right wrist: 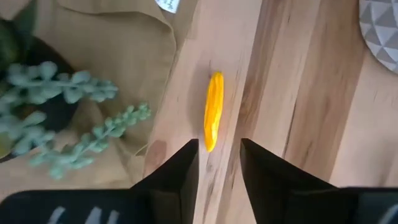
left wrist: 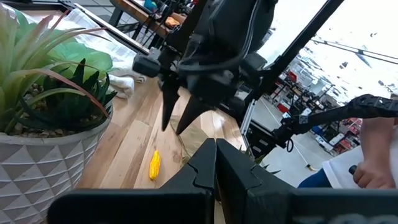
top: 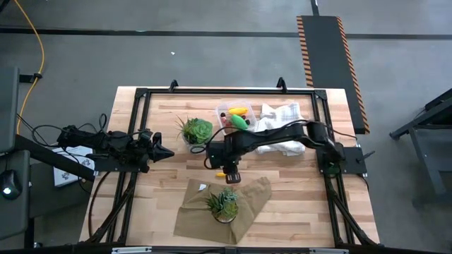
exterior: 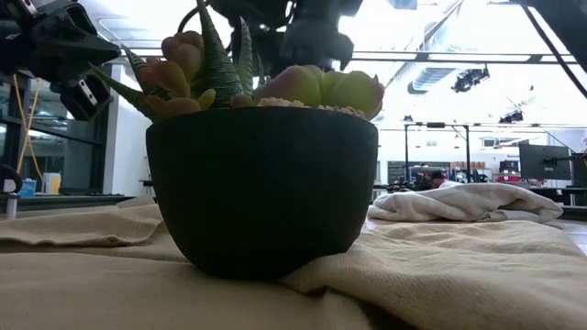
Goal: Pick and placing Produce into tupperware
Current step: Put the yellow corn pepper into the transparent bin
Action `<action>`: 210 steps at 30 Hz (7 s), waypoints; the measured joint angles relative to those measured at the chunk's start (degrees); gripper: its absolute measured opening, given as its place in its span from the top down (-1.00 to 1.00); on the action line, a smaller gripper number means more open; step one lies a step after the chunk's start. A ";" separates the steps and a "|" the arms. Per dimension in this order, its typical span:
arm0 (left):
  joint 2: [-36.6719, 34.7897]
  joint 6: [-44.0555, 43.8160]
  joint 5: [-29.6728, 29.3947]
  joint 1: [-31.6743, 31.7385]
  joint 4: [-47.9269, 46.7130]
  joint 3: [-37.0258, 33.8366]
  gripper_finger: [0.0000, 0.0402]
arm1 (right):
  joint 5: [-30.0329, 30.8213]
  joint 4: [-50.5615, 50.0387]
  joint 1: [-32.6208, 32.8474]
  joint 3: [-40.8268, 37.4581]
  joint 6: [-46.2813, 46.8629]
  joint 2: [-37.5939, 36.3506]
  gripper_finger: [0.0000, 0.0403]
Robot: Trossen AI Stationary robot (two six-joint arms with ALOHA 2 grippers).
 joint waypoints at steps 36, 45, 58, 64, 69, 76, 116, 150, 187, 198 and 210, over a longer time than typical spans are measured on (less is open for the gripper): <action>-0.02 0.00 0.00 0.00 -0.03 0.00 1.00 | 3.03 6.46 1.54 -0.54 2.62 7.24 0.41; 0.02 0.00 0.00 -0.02 0.04 0.00 1.00 | 3.01 6.21 1.56 -0.61 2.45 7.57 0.41; 0.02 0.00 0.00 -0.02 0.02 0.00 1.00 | 3.01 6.06 1.56 -0.61 2.43 7.92 0.41; 0.02 0.00 0.00 -0.01 0.02 0.00 1.00 | 3.03 6.32 1.56 -0.63 2.05 8.00 0.41; 0.02 0.00 0.00 -0.02 0.02 0.00 1.00 | 3.03 6.00 1.57 -0.61 1.95 8.64 0.41; 0.04 0.00 0.00 -0.02 0.02 0.00 1.00 | 3.10 5.92 1.71 -0.57 1.99 8.88 0.41; 0.04 0.00 0.00 -0.01 0.04 0.00 1.00 | 2.88 -6.39 -0.39 19.32 2.49 8.79 0.85; 0.04 0.00 0.00 -0.02 0.01 0.00 1.00 | 3.02 10.91 -2.72 -17.69 11.86 -25.04 0.85; 0.04 0.00 0.00 -0.01 0.03 -0.01 1.00 | -1.01 27.84 -22.01 -55.59 20.89 -50.91 0.85; 0.04 0.00 -0.01 -0.01 0.03 -0.01 1.00 | -1.02 21.57 -26.89 -43.26 12.41 -37.42 0.85; 0.03 0.00 -0.02 0.00 0.03 0.00 1.00 | -1.01 16.89 -30.29 -28.82 9.93 -24.00 0.85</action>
